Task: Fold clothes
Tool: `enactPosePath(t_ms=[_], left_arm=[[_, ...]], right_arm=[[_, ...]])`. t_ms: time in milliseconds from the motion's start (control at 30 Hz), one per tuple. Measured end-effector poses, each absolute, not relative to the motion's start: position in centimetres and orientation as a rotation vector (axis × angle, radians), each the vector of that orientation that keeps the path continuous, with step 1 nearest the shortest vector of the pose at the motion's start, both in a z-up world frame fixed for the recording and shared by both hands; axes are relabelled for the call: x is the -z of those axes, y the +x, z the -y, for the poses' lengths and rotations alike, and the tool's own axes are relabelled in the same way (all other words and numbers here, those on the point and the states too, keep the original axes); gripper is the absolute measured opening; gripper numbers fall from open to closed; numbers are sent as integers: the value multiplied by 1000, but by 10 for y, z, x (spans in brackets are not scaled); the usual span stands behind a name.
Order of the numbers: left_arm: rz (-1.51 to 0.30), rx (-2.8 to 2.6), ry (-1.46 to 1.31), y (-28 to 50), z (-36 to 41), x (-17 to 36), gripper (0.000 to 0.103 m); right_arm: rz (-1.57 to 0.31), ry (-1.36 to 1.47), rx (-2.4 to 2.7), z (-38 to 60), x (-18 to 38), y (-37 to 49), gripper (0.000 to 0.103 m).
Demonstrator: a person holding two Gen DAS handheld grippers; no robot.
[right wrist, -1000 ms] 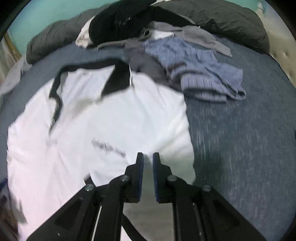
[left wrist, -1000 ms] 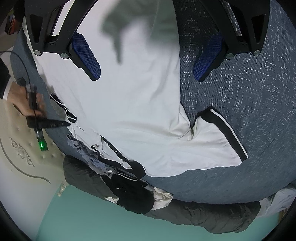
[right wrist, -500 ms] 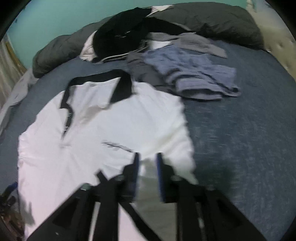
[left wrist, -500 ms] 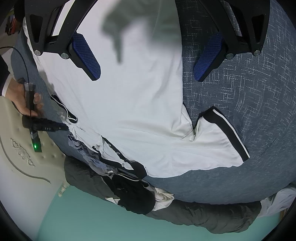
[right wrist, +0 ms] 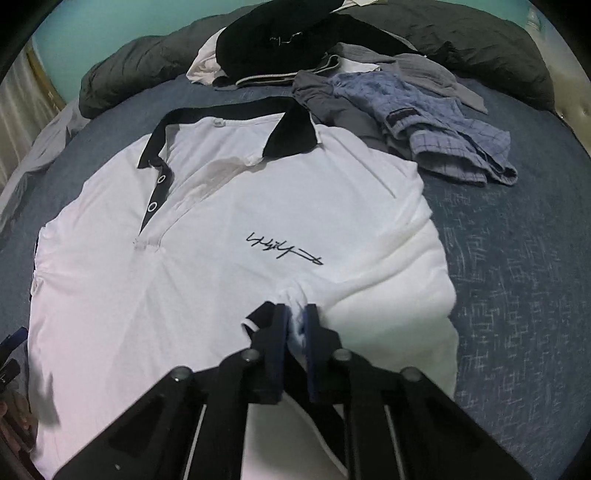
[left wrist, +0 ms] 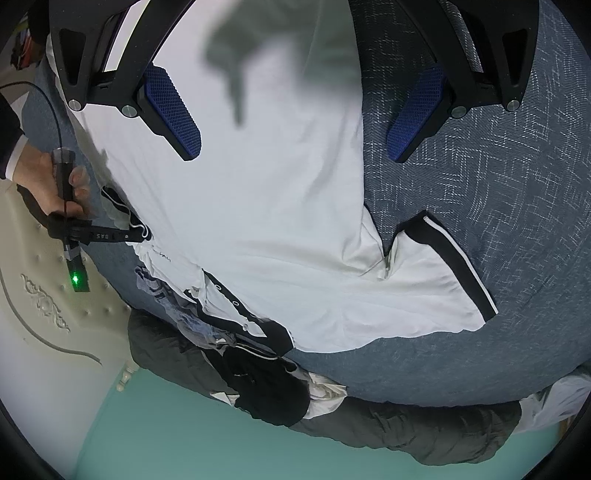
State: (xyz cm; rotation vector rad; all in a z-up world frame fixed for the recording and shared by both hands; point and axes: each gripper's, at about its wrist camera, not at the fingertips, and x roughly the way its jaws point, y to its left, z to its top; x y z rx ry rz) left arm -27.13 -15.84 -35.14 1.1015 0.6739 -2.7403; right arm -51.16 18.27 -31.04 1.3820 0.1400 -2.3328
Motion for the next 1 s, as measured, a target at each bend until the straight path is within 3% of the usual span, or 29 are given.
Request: enactPosePath(t_ms=[333, 800, 1000], left_arm=[[-675, 2741, 1103, -271, 158, 352, 103], [-672, 2742, 1107, -273, 156, 353, 103], [-676, 2742, 1102, -271, 157, 351, 103]], right_arm=[[13, 1308, 2402, -226, 289, -495, 6], [-107, 1488, 2423, -235, 306, -498, 7], [-62, 1375, 2456, -229, 286, -493, 17]])
